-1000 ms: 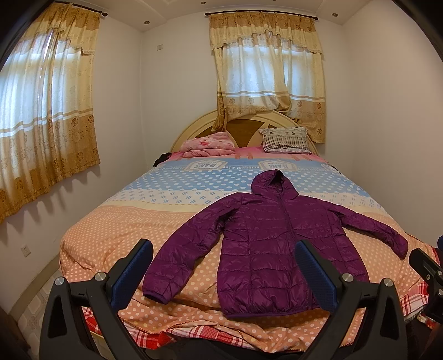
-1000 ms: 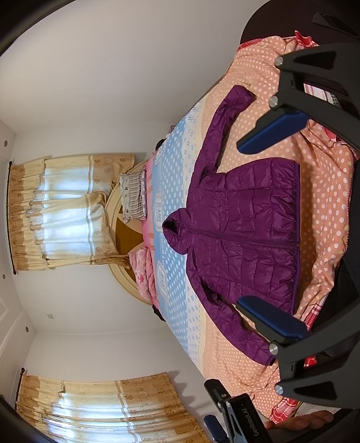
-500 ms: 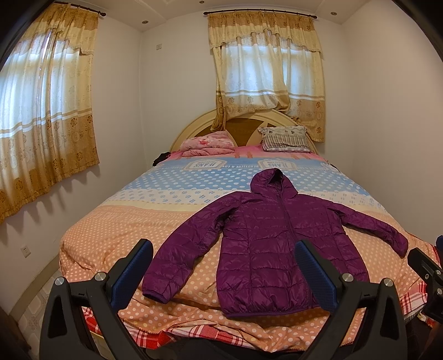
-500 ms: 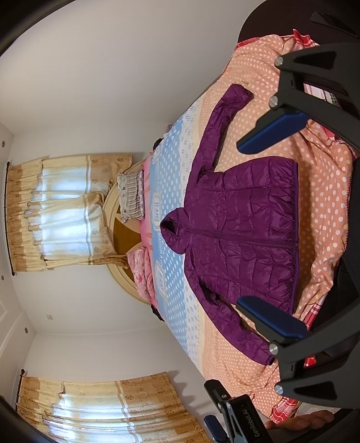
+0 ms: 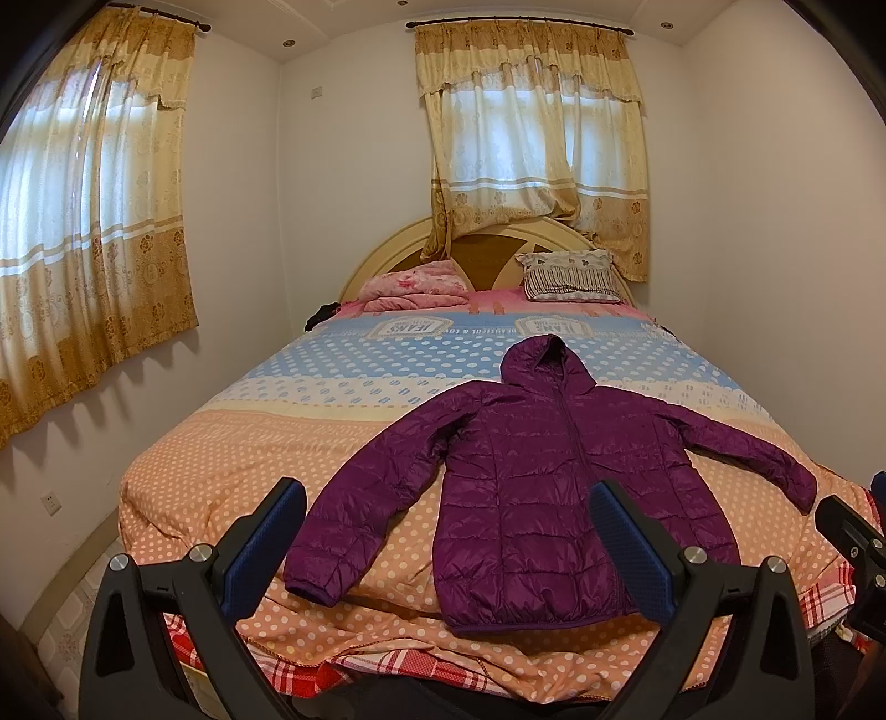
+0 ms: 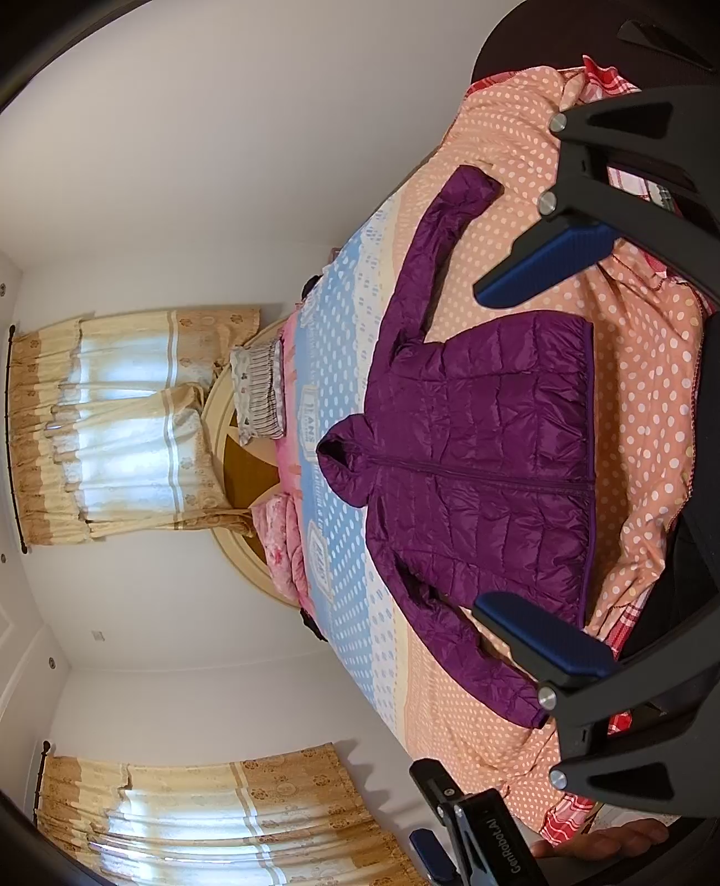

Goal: Fold large clothes

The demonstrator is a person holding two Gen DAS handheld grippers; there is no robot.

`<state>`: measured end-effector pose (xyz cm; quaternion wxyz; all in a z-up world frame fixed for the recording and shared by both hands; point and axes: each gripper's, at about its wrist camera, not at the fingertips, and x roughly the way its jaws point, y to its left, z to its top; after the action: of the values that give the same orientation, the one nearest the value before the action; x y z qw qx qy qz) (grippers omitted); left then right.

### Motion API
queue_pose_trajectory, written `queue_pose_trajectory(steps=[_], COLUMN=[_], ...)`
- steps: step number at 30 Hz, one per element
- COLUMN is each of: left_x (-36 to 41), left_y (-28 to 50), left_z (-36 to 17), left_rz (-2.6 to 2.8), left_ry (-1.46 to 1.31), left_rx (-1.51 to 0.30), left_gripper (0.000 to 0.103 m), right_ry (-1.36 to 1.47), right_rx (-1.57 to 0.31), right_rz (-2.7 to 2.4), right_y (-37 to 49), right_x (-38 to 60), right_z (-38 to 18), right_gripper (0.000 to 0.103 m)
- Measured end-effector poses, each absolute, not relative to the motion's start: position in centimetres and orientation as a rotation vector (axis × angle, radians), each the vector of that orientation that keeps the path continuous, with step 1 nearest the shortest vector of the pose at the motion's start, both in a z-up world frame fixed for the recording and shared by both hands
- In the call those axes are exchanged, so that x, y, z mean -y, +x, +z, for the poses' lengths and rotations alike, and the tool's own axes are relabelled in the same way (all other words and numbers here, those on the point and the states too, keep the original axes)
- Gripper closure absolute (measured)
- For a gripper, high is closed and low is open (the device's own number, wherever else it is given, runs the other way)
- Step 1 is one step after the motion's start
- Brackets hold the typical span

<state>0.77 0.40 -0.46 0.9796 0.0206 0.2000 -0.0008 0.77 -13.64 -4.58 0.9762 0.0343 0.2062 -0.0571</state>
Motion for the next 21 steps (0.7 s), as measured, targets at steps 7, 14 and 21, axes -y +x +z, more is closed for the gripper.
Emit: queue_pose_trajectory(steps=[7,14,21], left_x=[-0.4,-0.5,0.4], left_y=[0.8,1.9,6.7], left_z=[-0.7,-2.1,-5.4], left_rz=[-0.007,-0.051,-0.045], left_ry=[0.040,0.041,0.121], left_rx=[-0.407,-0.446,-0.466], left_gripper=[0.001,0.001,0.001], right_ry=[0.072,0.125,0.221], right_rx=[-0.414,-0.462,-0.570], right_rz=[-0.118,-0.062,-0.116], right_y=[0.7,1.9,5.6], right_x=[13.5,14.4,19.9], right_z=[-4.8,-6.4,-10.9], right_gripper=[0.000,0.000,0.000])
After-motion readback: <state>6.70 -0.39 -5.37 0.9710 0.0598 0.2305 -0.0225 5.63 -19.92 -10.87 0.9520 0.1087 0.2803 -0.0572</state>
